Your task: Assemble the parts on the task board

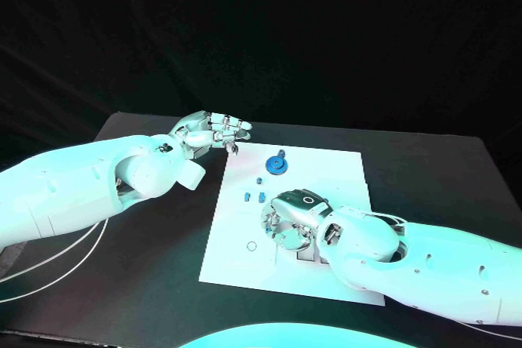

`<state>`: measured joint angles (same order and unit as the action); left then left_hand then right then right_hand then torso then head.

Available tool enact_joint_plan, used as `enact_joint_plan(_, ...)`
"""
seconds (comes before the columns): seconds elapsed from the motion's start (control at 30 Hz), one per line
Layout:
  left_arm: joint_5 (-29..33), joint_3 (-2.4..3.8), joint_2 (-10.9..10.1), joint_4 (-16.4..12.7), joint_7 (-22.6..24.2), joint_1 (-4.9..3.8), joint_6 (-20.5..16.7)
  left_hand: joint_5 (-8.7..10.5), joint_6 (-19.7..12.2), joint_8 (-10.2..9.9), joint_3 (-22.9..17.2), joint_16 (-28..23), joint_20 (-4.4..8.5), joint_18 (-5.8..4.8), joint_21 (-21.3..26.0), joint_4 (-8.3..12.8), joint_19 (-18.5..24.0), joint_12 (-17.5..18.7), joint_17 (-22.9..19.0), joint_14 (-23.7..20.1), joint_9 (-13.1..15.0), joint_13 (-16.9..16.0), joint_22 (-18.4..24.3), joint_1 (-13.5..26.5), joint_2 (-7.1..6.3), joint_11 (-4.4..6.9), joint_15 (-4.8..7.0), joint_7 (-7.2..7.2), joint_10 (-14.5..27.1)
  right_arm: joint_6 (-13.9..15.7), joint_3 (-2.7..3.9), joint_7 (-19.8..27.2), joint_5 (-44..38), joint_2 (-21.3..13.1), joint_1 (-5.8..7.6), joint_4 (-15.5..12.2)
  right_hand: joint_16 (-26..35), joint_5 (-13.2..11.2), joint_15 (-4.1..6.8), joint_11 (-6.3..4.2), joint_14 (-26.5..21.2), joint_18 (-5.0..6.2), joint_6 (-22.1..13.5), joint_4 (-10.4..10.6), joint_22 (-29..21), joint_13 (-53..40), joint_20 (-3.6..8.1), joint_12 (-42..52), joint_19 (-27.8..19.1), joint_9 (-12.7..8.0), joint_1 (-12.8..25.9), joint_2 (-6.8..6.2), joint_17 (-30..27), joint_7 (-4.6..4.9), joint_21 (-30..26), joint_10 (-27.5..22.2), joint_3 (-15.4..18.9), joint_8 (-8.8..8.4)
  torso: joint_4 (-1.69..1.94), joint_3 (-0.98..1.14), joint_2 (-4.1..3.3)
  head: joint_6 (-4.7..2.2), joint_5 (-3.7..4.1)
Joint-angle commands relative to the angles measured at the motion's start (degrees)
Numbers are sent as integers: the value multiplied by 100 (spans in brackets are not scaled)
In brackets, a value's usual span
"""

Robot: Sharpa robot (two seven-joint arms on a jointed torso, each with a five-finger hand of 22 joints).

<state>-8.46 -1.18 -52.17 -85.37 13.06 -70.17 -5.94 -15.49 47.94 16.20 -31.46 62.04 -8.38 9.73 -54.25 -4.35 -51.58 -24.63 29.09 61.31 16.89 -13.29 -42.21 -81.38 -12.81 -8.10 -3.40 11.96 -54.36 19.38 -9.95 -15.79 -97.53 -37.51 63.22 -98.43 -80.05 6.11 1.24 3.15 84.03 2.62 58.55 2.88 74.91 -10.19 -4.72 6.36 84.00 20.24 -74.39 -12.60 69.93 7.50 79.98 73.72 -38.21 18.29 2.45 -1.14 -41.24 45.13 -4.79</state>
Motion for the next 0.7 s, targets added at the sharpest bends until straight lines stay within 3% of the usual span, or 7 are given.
enact_joint_plan(0.03,-22,3,9,-12,4,-4,111,-9,-46,0,30,-37,-33,83,36,7,-1,-29,-8,-43,-9,7,9,0,43,18,7,18,46,-198,-22,-44,-73,-4,-25,24,36,10,-47,58,207,-36,-202,9,1138,3,-31,-40,159,-99,104,-87,-20,63,-54,-54,65,-173,-3,-4,5,2,1)
enact_joint_plan(0.2,-30,3,4,-13,-6,-4,118,-9,-46,0,30,-37,-33,83,36,7,-1,-29,-8,-43,-9,7,9,0,43,18,7,18,46,-68,-24,-86,-75,-28,-26,20,60,11,-72,83,194,-20,-379,11,1113,-1,-61,-85,132,-146,155,-182,-74,69,-132,-136,128,-315,-4,-3,6,-4,8)
enact_joint_plan(0.23,-30,3,3,-13,-9,-4,119,-9,-46,0,30,-37,-33,83,36,7,-1,-29,-8,-43,-9,7,9,0,43,18,7,18,46,-31,-24,-95,-76,-37,-26,12,61,274,-71,98,192,-19,-412,21,1111,-8,-67,-94,132,-154,165,-183,-79,61,-140,-155,123,-351,-5,-3,5,-5,7)
enact_joint_plan(0.27,-31,3,2,-14,-11,-4,120,-9,-46,0,30,-37,-33,83,36,7,-1,-29,-8,-43,-9,7,9,0,43,18,7,18,46,10,-24,-106,-78,-47,-26,0,61,282,-75,87,191,-19,-437,8,1112,-9,-68,-102,134,-159,155,-203,-83,67,-140,-174,130,-370,-5,-2,5,-7,6)
enact_joint_plan(0.57,-31,1,-7,-10,-21,-4,133,-9,-49,2,33,-38,-35,83,41,4,0,-36,-11,-44,-9,7,12,4,44,17,6,19,51,339,-17,-119,-48,-280,-5,-251,68,258,-75,85,186,-7,-592,-4,1094,-13,-72,-131,117,-189,175,-299,-106,59,-202,-299,203,-482,-4,-6,9,-33,30)
enact_joint_plan(0.7,-30,-1,-15,-3,-25,-4,141,-4,-55,6,47,-40,-40,82,53,-15,2,-48,-16,-47,-9,8,21,29,46,13,1,22,65,397,12,-133,12,-537,98,-473,83,167,-71,80,178,3,-633,17,1077,-18,-70,-124,101,-192,223,-364,-141,55,-254,-371,307,-514,-3,-6,10,-53,51)
